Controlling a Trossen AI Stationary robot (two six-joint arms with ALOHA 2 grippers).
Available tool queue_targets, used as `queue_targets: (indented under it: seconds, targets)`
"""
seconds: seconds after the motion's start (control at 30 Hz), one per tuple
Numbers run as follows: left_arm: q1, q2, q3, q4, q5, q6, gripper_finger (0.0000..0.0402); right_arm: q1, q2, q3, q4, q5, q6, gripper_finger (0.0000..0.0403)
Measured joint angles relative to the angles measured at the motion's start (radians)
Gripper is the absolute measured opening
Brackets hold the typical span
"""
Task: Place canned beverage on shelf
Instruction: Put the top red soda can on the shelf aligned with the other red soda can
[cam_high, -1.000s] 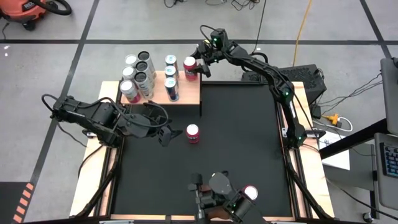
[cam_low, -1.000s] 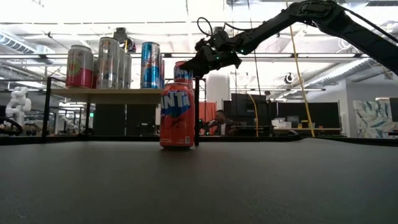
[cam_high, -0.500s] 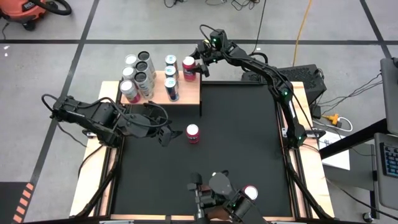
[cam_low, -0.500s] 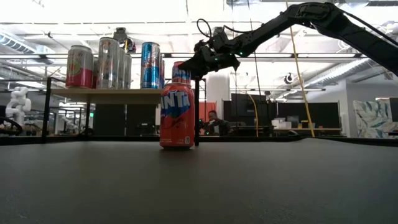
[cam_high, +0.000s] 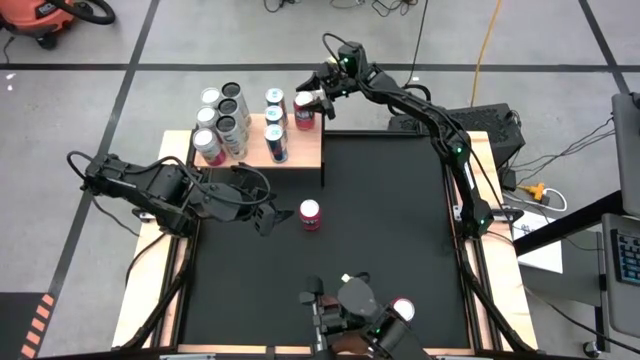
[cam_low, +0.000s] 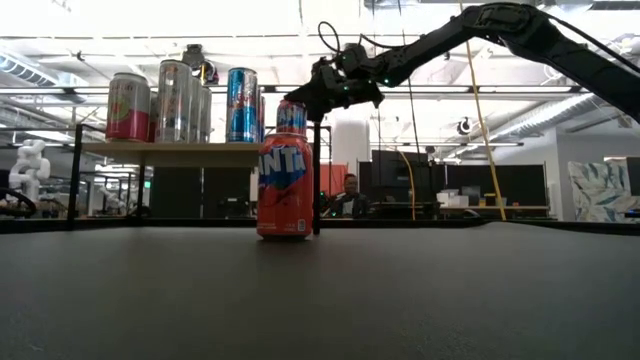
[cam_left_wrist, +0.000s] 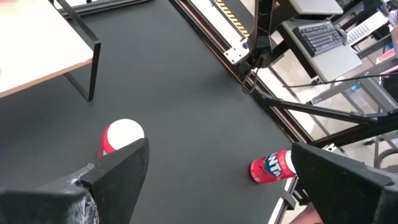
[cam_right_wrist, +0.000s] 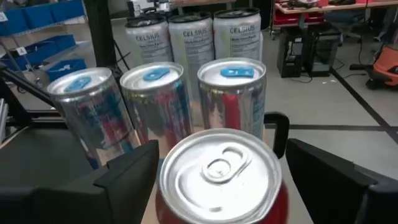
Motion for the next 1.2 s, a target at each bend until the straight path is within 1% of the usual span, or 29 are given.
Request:
queue_targets:
  seconds: [0.3,0.4,0.43,0.53,0.6,0.7,0.83,0.9,1.07,1.2]
  targets:
    - [0.000,0.000,0.000,-0.003,0.000,0.002,0.0396,0.000,0.000,0.089,-0.014,-0.022,0.067,0.0330]
    - [0.000,0.000,0.000,-0.003,0.000,0.002,0.0396,0.000,-0.003,0.145,-0.049,-0.015,0.112,0.0330]
    - [0.000,0.000,0.000,-0.003,0.000,0.002,0.0396,0.000,-0.007,0.167,-0.080,0.003,0.114,0.0330]
    - [0.000,0.000,0.000,-0.004,-0.002,0.002,0.0396,0.000,-0.041,0.231,-0.218,0.068,0.072,0.0330]
    - [0.000,0.000,0.000,-0.004,-0.015,0.003,0.0396,0.000,-0.105,0.209,-0.262,0.093,0.033,0.0330]
    - [0.000,0.000,0.000,-0.008,-0.050,0.030,0.0396,0.003,-0.199,0.207,-0.385,0.146,-0.030,0.0330]
    - [0.000,0.000,0.000,-0.008,-0.062,0.075,0.0396,0.022,-0.321,0.207,-0.573,0.251,-0.101,0.0330]
    - [0.000,0.000,-0.002,-0.007,-0.065,0.096,0.0396,0.035,-0.379,0.207,-0.651,0.270,-0.078,0.0329]
    - [0.000,0.000,-0.040,-0.009,-0.063,0.098,0.0396,0.075,-0.506,0.207,-0.886,0.267,0.072,0.0329]
    - [0.005,0.014,-0.061,-0.009,-0.058,0.078,0.0396,0.117,-0.582,0.206,-1.116,0.268,0.109,0.0329]
